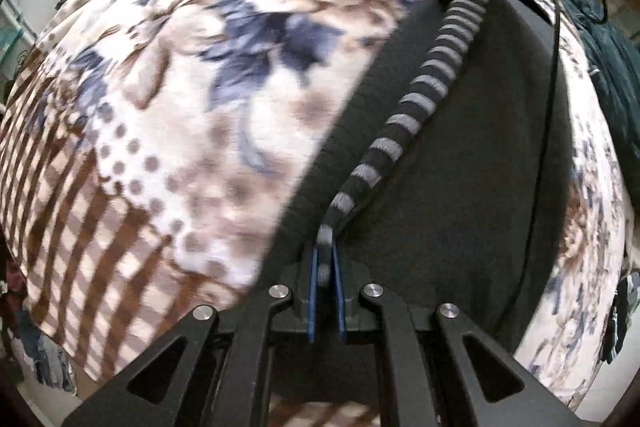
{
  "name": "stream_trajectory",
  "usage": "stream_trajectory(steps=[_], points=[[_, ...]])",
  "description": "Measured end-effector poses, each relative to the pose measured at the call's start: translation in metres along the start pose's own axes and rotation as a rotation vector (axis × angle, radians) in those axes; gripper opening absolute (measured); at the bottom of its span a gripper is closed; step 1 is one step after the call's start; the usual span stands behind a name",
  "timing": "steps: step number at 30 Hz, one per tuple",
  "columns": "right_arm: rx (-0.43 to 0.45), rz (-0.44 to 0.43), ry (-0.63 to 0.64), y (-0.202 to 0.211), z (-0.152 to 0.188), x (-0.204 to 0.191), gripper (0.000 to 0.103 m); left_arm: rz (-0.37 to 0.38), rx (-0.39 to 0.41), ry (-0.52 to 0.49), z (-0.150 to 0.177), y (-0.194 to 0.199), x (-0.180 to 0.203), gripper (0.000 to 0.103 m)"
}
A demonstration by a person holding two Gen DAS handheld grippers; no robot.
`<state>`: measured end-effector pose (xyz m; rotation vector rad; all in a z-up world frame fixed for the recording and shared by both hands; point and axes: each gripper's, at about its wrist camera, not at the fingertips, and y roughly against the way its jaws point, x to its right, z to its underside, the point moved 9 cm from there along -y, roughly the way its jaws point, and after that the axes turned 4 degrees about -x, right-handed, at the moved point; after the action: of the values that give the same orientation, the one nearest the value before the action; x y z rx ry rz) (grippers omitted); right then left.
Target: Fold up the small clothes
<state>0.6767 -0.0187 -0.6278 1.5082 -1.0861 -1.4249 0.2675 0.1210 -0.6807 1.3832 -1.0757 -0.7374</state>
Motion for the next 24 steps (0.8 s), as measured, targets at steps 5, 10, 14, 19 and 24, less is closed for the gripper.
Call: stream_trajectory(steps=[5, 10, 14, 19, 24], points=[[-0.023, 0.073, -0.013, -0.024, -0.005, -0.009, 0.012, 0.022, -0.023, 0.030, 0.001, -0.003, -0.014, 0.006], [-0.086, 0.077, 0.044, -0.026, 0.001, -0.023, 0.052, 0.021, -0.106, 0.091, 0.000, 0.011, -0.024, 0.031], [-0.142, -0.090, 0.086, 0.011, 0.035, -0.041, 0.078, 0.078, -0.129, 0.136, 0.001, 0.037, -0.037, 0.052], [-0.146, -0.129, 0.187, 0.082, 0.121, -0.024, 0.078, 0.107, -0.135, 0.134, -0.019, 0.062, -0.042, 0.073], [-0.120, -0.052, 0.120, 0.124, 0.234, 0.054, 0.078, 0.101, -0.111, 0.001, -0.042, 0.049, 0.010, 0.073]])
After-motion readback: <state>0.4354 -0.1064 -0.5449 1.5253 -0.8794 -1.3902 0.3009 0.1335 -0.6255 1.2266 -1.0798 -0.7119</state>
